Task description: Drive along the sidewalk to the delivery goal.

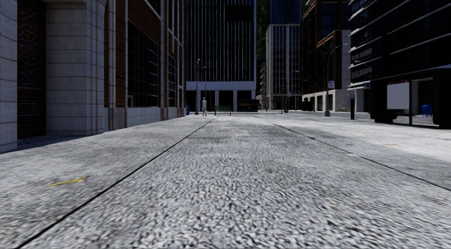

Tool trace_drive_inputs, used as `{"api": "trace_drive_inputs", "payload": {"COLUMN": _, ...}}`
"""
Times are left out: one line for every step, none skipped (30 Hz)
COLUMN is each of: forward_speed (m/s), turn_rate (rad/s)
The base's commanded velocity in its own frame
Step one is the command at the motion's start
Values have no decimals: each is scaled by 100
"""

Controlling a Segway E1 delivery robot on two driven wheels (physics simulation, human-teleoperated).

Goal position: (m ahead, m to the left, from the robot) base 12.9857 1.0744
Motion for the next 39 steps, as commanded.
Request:
{"api": "trace_drive_inputs", "payload": {"forward_speed": 200, "turn_rate": 2}}
{"api": "trace_drive_inputs", "payload": {"forward_speed": 200, "turn_rate": 48}}
{"api": "trace_drive_inputs", "payload": {"forward_speed": 200, "turn_rate": 72}}
{"api": "trace_drive_inputs", "payload": {"forward_speed": 200, "turn_rate": 91}}
{"api": "trace_drive_inputs", "payload": {"forward_speed": 200, "turn_rate": 91}}
{"api": "trace_drive_inputs", "payload": {"forward_speed": 200, "turn_rate": 97}}
{"api": "trace_drive_inputs", "payload": {"forward_speed": 200, "turn_rate": 96}}
{"api": "trace_drive_inputs", "payload": {"forward_speed": 200, "turn_rate": 65}}
{"api": "trace_drive_inputs", "payload": {"forward_speed": 200, "turn_rate": 43}}
{"api": "trace_drive_inputs", "payload": {"forward_speed": 200, "turn_rate": 43}}
{"api": "trace_drive_inputs", "payload": {"forward_speed": 200, "turn_rate": 19}}
{"api": "trace_drive_inputs", "payload": {"forward_speed": 200, "turn_rate": 5}}
{"api": "trace_drive_inputs", "payload": {"forward_speed": 200, "turn_rate": 0}}
{"api": "trace_drive_inputs", "payload": {"forward_speed": 200, "turn_rate": 0}}
{"api": "trace_drive_inputs", "payload": {"forward_speed": 200, "turn_rate": 0}}
{"api": "trace_drive_inputs", "payload": {"forward_speed": 200, "turn_rate": 0}}
{"api": "trace_drive_inputs", "payload": {"forward_speed": 200, "turn_rate": 0}}
{"api": "trace_drive_inputs", "payload": {"forward_speed": 200, "turn_rate": 0}}
{"api": "trace_drive_inputs", "payload": {"forward_speed": 200, "turn_rate": 0}}
{"api": "trace_drive_inputs", "payload": {"forward_speed": 200, "turn_rate": 0}}
{"api": "trace_drive_inputs", "payload": {"forward_speed": 200, "turn_rate": 0}}
{"api": "trace_drive_inputs", "payload": {"forward_speed": 200, "turn_rate": 0}}
{"api": "trace_drive_inputs", "payload": {"forward_speed": 200, "turn_rate": 0}}
{"api": "trace_drive_inputs", "payload": {"forward_speed": 200, "turn_rate": 0}}
{"api": "trace_drive_inputs", "payload": {"forward_speed": 200, "turn_rate": 0}}
{"api": "trace_drive_inputs", "payload": {"forward_speed": 200, "turn_rate": 0}}
{"api": "trace_drive_inputs", "payload": {"forward_speed": 200, "turn_rate": 0}}
{"api": "trace_drive_inputs", "payload": {"forward_speed": 200, "turn_rate": 0}}
{"api": "trace_drive_inputs", "payload": {"forward_speed": 200, "turn_rate": 0}}
{"api": "trace_drive_inputs", "payload": {"forward_speed": 200, "turn_rate": 0}}
{"api": "trace_drive_inputs", "payload": {"forward_speed": 200, "turn_rate": 0}}
{"api": "trace_drive_inputs", "payload": {"forward_speed": 200, "turn_rate": 0}}
{"api": "trace_drive_inputs", "payload": {"forward_speed": 200, "turn_rate": 0}}
{"api": "trace_drive_inputs", "payload": {"forward_speed": 200, "turn_rate": 0}}
{"api": "trace_drive_inputs", "payload": {"forward_speed": 200, "turn_rate": 0}}
{"api": "trace_drive_inputs", "payload": {"forward_speed": 200, "turn_rate": 0}}
{"api": "trace_drive_inputs", "payload": {"forward_speed": 200, "turn_rate": 0}}
{"api": "trace_drive_inputs", "payload": {"forward_speed": 200, "turn_rate": 0}}
{"api": "trace_drive_inputs", "payload": {"forward_speed": 200, "turn_rate": 0}}
